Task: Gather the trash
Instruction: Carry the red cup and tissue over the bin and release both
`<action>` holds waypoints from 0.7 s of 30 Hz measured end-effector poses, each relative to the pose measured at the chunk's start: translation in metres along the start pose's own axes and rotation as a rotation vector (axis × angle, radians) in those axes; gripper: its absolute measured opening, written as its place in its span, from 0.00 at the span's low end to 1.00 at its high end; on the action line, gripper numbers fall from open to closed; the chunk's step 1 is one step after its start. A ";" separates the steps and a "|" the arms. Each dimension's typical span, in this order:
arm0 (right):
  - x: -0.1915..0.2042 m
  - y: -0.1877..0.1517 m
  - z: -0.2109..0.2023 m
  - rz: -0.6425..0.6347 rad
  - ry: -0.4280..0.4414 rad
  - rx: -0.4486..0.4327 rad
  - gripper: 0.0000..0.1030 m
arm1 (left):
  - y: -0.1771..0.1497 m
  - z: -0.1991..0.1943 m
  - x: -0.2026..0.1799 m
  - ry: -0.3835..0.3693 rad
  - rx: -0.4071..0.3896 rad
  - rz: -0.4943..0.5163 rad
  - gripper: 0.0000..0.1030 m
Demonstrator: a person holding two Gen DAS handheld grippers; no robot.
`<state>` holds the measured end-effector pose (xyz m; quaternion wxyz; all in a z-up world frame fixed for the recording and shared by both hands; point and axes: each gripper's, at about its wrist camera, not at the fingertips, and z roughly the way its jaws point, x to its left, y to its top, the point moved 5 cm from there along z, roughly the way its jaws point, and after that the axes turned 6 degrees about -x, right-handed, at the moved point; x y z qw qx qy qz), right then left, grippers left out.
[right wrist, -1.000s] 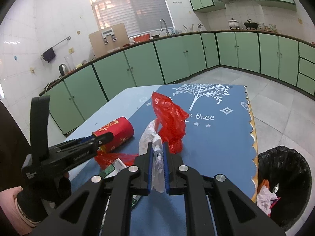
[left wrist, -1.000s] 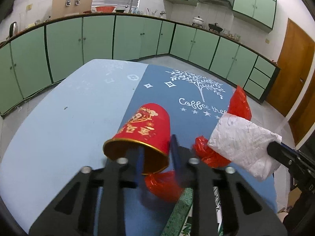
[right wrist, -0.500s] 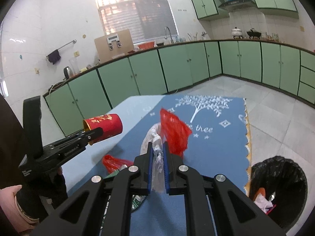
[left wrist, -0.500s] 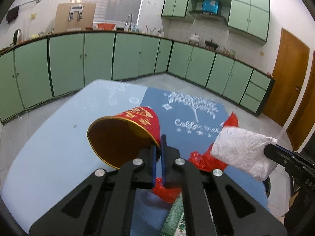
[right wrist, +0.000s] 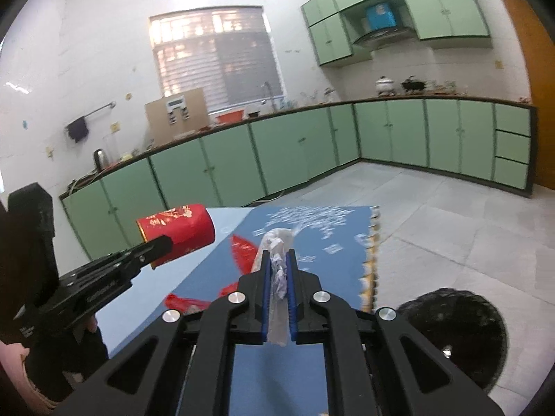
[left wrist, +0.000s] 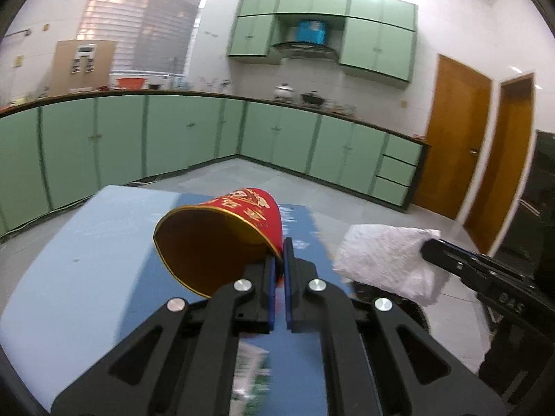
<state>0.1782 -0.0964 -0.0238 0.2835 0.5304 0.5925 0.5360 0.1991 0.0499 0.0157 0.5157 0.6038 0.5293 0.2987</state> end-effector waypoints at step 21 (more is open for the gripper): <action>-0.250 -0.046 -0.034 0.162 -0.381 0.043 0.08 | -0.090 0.148 -0.208 -0.223 0.144 0.066 0.03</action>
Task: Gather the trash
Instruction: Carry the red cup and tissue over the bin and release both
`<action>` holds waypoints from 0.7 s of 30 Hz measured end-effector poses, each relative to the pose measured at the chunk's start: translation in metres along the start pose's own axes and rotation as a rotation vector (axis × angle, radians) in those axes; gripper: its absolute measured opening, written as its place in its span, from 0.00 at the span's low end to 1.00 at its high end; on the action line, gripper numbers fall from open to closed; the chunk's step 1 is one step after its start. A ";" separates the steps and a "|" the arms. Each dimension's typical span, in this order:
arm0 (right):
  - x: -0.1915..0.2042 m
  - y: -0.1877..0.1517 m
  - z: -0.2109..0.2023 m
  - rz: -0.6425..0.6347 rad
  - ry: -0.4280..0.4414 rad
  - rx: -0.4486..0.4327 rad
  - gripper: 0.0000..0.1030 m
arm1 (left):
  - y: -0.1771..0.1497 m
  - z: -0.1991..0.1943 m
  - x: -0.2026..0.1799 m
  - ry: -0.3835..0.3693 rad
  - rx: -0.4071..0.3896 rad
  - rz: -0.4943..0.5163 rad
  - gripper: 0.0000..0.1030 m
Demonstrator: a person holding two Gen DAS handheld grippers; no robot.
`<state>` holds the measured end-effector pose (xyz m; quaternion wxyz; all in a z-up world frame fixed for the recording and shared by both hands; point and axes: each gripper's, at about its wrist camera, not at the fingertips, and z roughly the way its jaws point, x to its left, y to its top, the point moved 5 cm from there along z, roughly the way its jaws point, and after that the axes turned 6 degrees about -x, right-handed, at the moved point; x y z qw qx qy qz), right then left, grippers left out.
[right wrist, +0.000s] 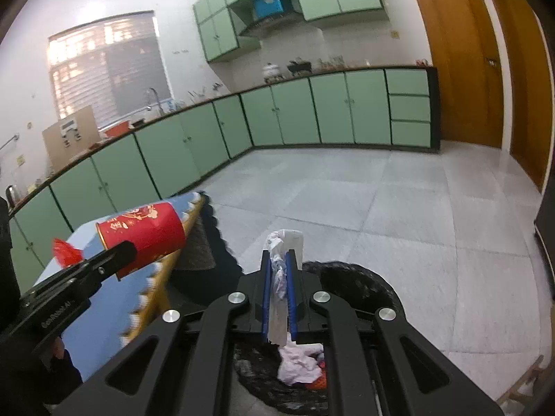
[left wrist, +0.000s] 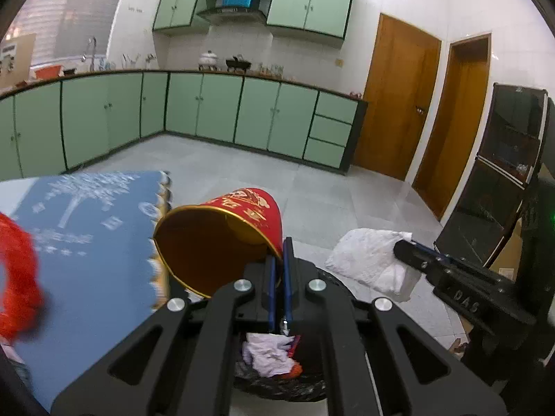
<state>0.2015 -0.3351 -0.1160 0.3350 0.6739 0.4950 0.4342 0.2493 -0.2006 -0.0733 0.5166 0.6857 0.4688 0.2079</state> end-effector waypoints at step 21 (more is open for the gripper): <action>-0.074 -0.036 0.070 0.061 -0.008 0.148 0.23 | -0.047 0.117 -0.012 -0.030 0.204 -0.001 0.33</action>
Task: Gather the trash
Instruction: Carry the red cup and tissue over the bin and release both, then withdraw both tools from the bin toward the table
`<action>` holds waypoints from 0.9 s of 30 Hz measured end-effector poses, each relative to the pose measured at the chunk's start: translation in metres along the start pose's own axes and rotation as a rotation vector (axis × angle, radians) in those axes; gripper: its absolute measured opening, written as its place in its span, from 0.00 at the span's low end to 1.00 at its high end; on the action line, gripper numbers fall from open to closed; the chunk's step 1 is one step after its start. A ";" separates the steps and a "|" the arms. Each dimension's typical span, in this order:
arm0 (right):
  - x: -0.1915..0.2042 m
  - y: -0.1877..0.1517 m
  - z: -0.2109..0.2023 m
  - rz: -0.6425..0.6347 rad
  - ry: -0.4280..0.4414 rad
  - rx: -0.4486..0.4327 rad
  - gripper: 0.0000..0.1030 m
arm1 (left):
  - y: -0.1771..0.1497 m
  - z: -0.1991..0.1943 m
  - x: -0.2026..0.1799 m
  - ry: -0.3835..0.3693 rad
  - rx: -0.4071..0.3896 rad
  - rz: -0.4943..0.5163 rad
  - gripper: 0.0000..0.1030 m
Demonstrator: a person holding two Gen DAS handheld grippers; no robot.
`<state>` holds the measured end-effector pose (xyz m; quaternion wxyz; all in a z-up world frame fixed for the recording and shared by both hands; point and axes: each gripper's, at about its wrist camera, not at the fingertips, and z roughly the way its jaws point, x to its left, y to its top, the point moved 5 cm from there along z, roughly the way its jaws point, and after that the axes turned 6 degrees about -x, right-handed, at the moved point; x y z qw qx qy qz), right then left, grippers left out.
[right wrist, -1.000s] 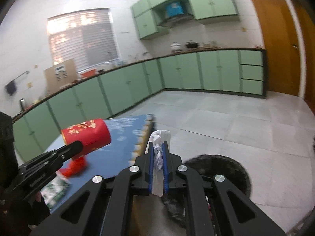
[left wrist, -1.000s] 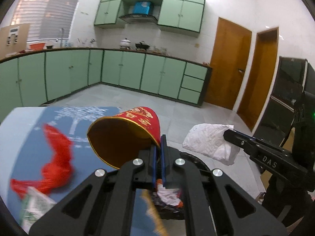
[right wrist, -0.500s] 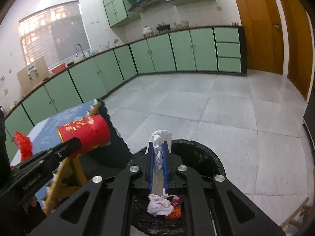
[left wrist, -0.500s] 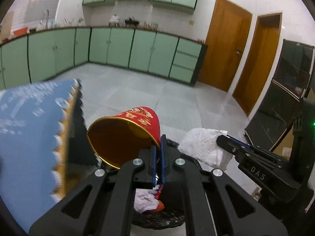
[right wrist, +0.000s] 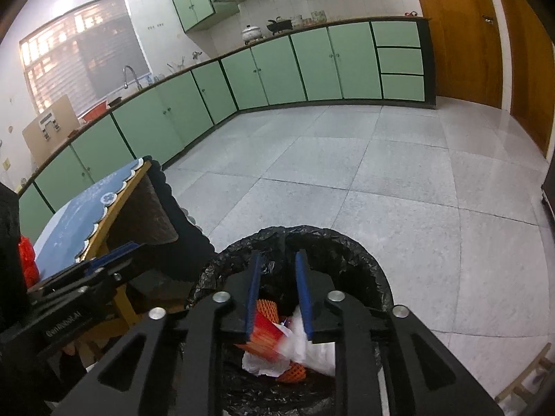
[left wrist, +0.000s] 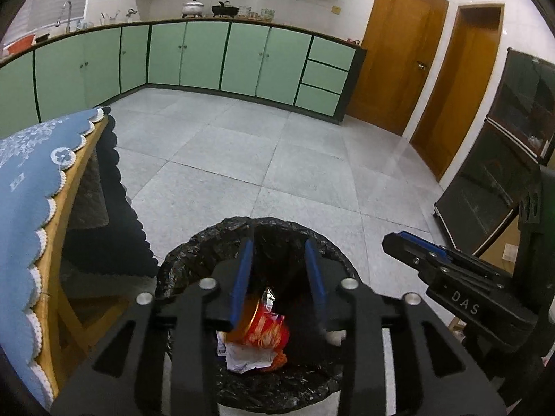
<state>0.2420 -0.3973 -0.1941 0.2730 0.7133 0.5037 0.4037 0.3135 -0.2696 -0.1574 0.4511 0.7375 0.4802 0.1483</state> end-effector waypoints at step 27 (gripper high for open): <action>0.213 0.009 -0.107 -0.117 0.129 -0.196 0.91 | -0.014 -0.285 0.168 0.372 -0.166 -0.074 0.70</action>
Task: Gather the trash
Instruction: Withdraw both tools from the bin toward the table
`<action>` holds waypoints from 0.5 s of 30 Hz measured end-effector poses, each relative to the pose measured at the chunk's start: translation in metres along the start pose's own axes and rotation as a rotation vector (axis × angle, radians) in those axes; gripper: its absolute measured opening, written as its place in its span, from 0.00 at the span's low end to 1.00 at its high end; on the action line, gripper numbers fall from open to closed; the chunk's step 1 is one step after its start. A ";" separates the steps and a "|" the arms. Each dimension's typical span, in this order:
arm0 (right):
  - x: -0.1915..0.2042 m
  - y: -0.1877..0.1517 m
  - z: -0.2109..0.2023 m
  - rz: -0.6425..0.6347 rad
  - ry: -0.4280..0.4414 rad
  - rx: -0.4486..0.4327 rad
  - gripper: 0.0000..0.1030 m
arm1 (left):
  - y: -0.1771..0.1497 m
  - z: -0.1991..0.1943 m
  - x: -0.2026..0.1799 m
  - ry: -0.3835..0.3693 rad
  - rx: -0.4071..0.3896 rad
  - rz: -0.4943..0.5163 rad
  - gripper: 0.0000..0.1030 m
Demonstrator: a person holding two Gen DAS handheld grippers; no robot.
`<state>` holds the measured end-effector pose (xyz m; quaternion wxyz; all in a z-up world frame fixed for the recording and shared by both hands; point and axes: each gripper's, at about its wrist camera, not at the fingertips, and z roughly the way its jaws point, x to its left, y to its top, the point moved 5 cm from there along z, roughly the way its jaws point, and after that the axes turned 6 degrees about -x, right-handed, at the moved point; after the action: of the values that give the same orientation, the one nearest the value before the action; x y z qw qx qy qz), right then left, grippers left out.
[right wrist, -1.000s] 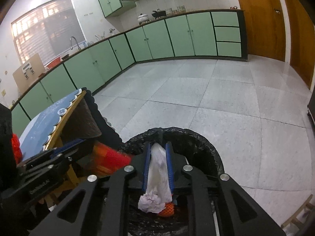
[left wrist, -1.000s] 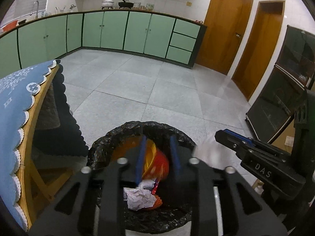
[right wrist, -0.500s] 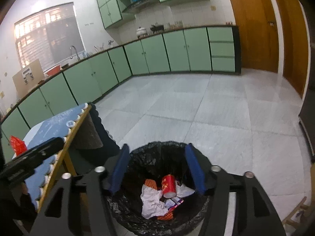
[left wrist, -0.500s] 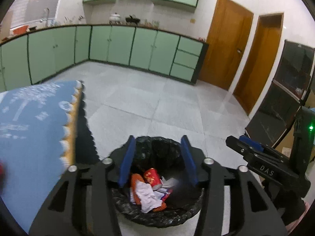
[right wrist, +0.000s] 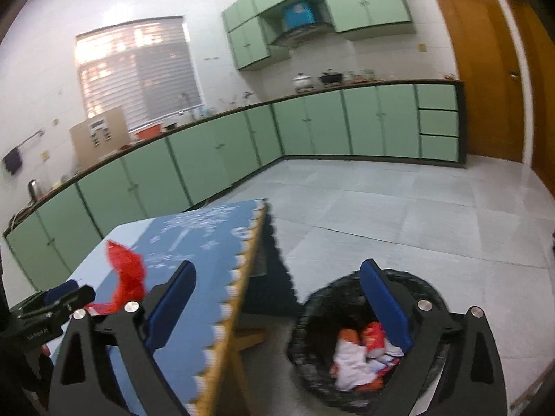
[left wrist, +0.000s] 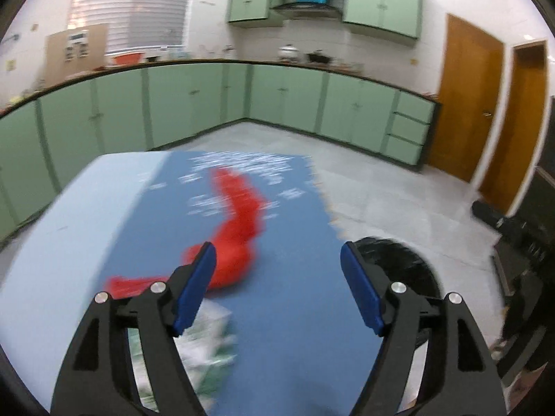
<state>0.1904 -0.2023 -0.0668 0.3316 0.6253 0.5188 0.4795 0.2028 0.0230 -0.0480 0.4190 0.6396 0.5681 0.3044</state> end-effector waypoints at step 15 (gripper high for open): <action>0.131 -0.057 0.003 -0.061 0.138 0.117 0.91 | -0.054 -0.063 0.081 0.056 0.077 -0.026 0.72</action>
<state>0.1747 -0.0615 -0.0860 0.2726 0.5931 0.5861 0.4800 0.1372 0.1150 -0.0732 0.3819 0.6390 0.5991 0.2947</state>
